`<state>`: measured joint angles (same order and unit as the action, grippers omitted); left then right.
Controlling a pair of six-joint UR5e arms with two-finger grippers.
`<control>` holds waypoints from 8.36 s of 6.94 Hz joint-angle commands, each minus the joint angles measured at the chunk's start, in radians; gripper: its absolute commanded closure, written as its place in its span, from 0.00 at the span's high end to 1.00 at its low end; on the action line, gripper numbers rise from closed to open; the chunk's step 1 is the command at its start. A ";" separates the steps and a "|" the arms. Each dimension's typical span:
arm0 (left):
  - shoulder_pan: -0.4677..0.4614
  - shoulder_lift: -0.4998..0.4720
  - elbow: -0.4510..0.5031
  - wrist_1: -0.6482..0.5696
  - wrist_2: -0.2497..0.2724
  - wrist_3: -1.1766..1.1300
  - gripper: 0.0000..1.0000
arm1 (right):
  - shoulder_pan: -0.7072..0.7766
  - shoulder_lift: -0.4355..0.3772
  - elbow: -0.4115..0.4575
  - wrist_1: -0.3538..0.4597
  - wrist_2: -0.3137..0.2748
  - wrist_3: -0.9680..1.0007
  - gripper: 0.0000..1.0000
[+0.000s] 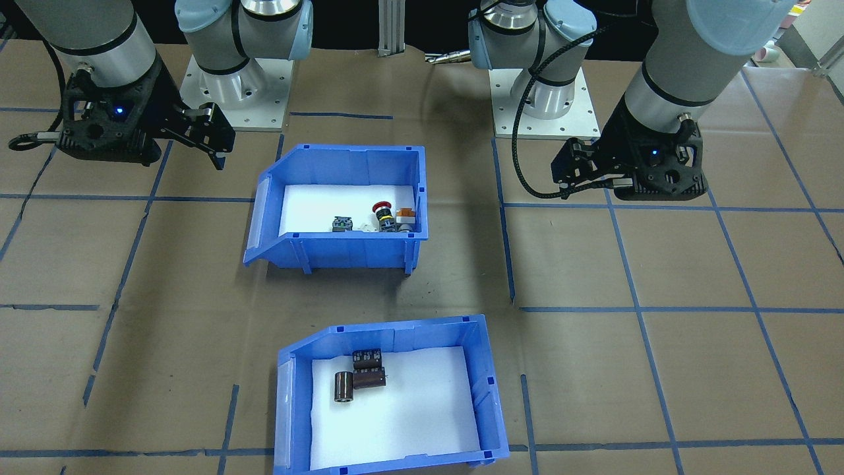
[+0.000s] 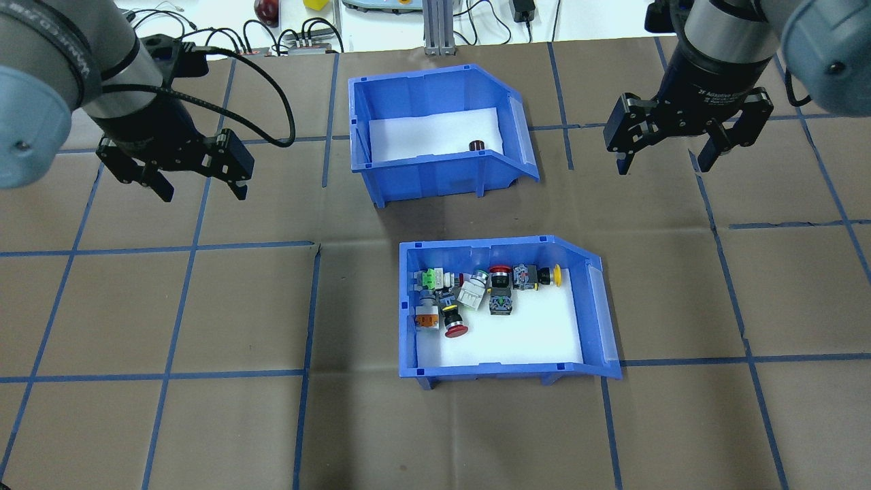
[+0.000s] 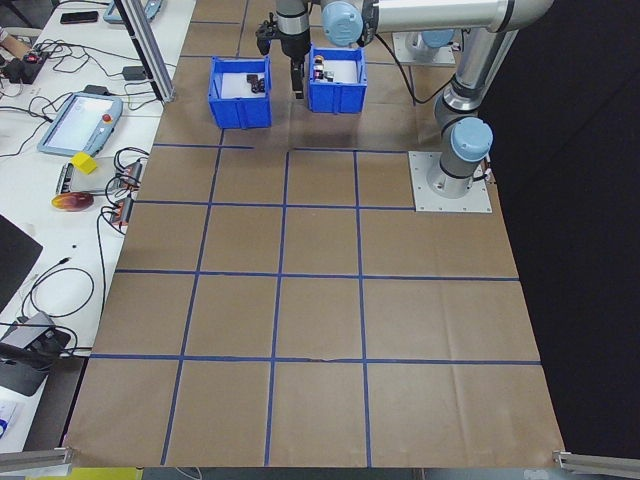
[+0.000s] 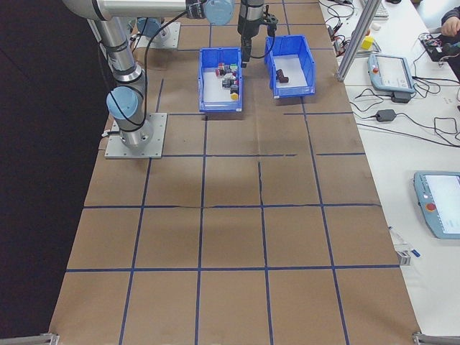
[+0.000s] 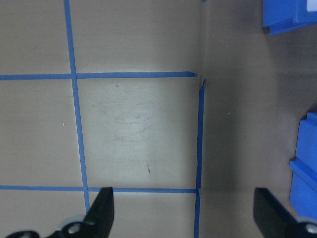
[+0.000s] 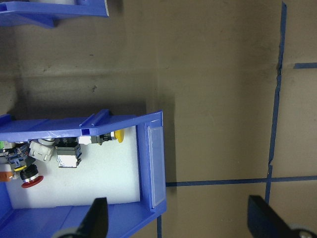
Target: Place button box in front
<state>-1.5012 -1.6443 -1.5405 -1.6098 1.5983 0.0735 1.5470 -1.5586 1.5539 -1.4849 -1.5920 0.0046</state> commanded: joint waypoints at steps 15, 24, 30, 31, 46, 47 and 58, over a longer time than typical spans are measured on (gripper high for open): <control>-0.176 0.153 -0.165 -0.007 -0.149 -0.994 0.99 | 0.060 0.193 -0.156 -0.023 0.003 -0.580 1.00; -0.547 0.176 -0.476 0.317 -0.251 -2.112 0.97 | 0.407 0.577 -0.491 -0.091 -0.040 -1.112 1.00; -0.551 0.147 -0.633 0.576 -0.388 -2.166 0.96 | 0.447 0.675 -0.401 -0.348 -0.042 -1.193 1.00; -0.551 0.146 -0.633 0.574 -0.387 -2.166 0.96 | 0.433 0.670 -0.343 -0.430 -0.042 -1.198 1.00; -0.622 -0.023 -0.699 1.050 -0.351 -2.270 0.00 | 0.052 0.372 -0.082 -0.474 -0.128 -1.397 0.06; -0.607 0.013 -0.695 1.047 -0.347 -2.266 0.00 | 0.007 0.345 -0.060 -0.476 -0.128 -1.448 0.06; -0.300 -0.366 -0.152 0.814 -0.360 -1.867 0.00 | -0.308 -0.012 0.334 -0.477 -0.043 -1.874 0.06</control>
<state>-1.7980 -1.9203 -1.7854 -0.7989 1.2499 -1.8043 1.2417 -1.5333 1.8490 -1.9618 -1.6337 -1.8613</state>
